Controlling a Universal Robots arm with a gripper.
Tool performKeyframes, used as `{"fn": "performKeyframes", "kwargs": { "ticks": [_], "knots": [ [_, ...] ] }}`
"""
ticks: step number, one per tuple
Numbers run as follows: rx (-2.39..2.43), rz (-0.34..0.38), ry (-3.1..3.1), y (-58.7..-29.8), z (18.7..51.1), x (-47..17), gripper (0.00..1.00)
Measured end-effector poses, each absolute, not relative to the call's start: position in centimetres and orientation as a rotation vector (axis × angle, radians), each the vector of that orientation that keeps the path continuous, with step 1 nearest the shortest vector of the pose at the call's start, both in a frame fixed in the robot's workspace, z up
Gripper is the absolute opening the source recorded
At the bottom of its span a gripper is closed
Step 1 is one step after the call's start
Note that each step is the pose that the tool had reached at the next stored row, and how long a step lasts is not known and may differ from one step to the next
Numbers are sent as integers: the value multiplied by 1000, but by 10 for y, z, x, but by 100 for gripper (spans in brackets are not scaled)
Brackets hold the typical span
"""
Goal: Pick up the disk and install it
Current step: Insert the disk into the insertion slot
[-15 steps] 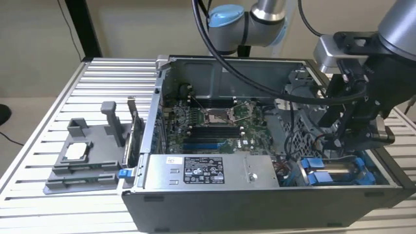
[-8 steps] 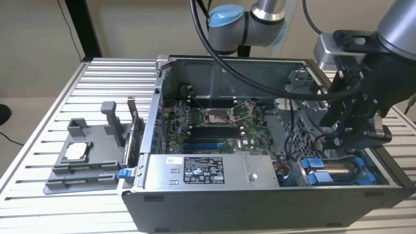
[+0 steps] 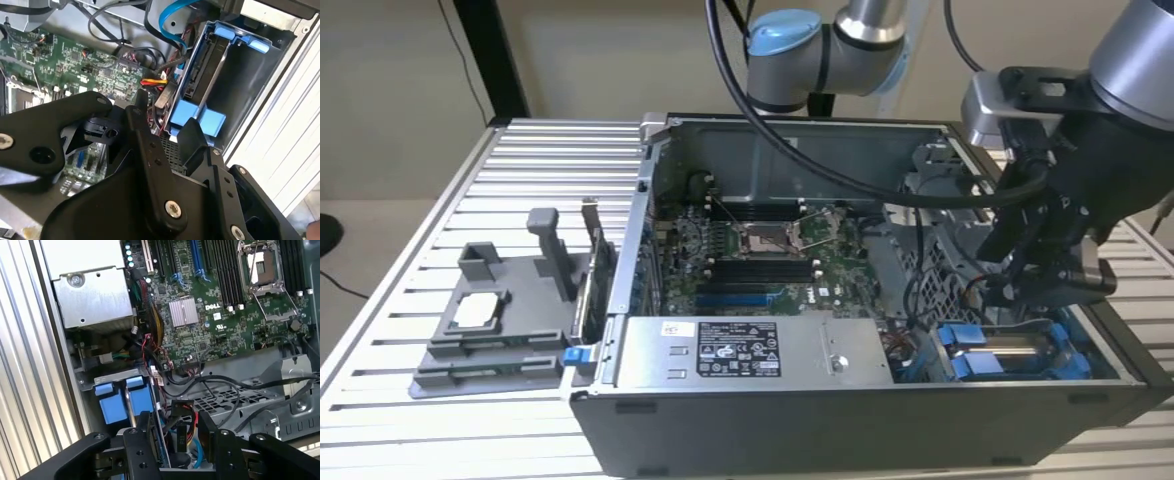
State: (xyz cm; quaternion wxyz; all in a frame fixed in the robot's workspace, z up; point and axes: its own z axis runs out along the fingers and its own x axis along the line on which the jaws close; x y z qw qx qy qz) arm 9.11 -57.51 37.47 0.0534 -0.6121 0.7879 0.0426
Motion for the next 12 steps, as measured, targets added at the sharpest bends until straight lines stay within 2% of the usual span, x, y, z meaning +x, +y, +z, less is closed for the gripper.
{"fn": "performKeyframes", "kwargs": {
  "ticks": [12],
  "knots": [
    [-1923, 130, 2343, -569, 371, 91, 100]
  ]
}}
